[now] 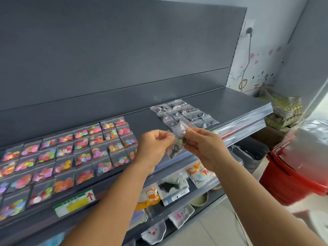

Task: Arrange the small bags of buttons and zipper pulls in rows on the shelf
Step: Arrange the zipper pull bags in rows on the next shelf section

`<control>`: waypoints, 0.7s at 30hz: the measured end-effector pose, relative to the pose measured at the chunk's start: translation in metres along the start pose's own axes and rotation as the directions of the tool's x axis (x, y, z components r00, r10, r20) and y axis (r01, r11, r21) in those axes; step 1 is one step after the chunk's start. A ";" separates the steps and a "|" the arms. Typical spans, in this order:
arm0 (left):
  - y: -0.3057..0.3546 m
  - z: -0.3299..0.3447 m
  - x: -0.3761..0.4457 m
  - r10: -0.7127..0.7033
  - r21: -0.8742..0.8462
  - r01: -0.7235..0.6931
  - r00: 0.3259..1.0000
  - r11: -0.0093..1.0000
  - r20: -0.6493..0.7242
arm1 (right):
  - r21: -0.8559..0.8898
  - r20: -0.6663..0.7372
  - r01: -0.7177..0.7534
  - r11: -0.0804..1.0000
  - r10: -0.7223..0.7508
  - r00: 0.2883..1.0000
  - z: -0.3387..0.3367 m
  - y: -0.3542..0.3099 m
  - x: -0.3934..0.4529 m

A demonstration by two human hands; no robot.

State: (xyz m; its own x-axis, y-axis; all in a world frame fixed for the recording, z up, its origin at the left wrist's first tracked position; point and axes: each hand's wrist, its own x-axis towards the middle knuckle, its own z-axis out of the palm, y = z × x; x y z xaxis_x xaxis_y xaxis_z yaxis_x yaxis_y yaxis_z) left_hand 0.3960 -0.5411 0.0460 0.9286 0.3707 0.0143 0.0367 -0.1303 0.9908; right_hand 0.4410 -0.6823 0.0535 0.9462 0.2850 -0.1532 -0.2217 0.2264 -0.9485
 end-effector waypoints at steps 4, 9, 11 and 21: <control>0.004 0.036 0.020 -0.003 0.013 0.002 0.997 1.000 0.073 | -0.011 -0.094 0.028 1.000 -0.029 0.995 -0.034 -0.006 0.015; 0.003 0.070 0.060 0.071 0.053 -0.080 0.985 0.995 0.156 | -0.119 -0.224 0.086 0.989 -0.111 0.968 -0.072 -0.012 0.044; 0.002 0.084 0.079 0.127 0.101 -0.145 0.978 0.984 0.165 | -0.172 -0.235 0.090 0.981 -0.130 0.963 -0.086 -0.015 0.060; 0.006 0.130 0.198 0.307 0.301 -0.347 0.936 0.888 0.173 | -0.404 -0.200 0.108 0.908 -0.203 0.959 -0.126 -0.050 0.178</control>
State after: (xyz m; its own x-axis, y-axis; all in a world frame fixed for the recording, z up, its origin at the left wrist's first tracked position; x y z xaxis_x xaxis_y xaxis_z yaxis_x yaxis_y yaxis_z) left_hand 0.6283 -0.5877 0.0373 0.9442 0.1478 0.2943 -0.1786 -0.5210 0.8347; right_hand 0.6501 -0.7605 0.0390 0.9991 0.0411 -0.0096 -0.0038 -0.1399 -0.9902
